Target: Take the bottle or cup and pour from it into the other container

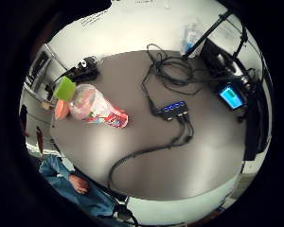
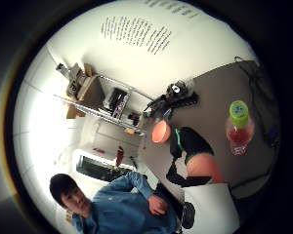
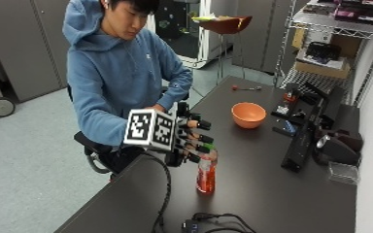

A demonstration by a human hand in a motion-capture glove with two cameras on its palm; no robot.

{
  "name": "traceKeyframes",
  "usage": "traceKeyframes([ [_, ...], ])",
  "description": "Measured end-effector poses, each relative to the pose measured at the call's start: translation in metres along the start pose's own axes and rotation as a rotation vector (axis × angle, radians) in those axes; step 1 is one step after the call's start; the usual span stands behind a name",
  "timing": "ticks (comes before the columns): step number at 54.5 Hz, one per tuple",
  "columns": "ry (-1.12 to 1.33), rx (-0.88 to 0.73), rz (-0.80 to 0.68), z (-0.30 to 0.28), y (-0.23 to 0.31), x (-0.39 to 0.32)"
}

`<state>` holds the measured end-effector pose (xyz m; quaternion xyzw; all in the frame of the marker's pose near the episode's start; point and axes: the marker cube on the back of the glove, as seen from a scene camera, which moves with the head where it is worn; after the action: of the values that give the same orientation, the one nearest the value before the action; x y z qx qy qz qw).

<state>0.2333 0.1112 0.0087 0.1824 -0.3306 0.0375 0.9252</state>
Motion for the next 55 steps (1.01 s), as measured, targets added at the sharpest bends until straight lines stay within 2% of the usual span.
traceKeyframes([
  [10, -0.207, -0.005, 0.057, 0.018, 0.007, 0.039],
  [24, -0.376, -0.037, 0.128, 0.049, 0.016, 0.073],
  [55, -0.475, -0.115, 0.137, 0.103, 0.014, 0.075],
])
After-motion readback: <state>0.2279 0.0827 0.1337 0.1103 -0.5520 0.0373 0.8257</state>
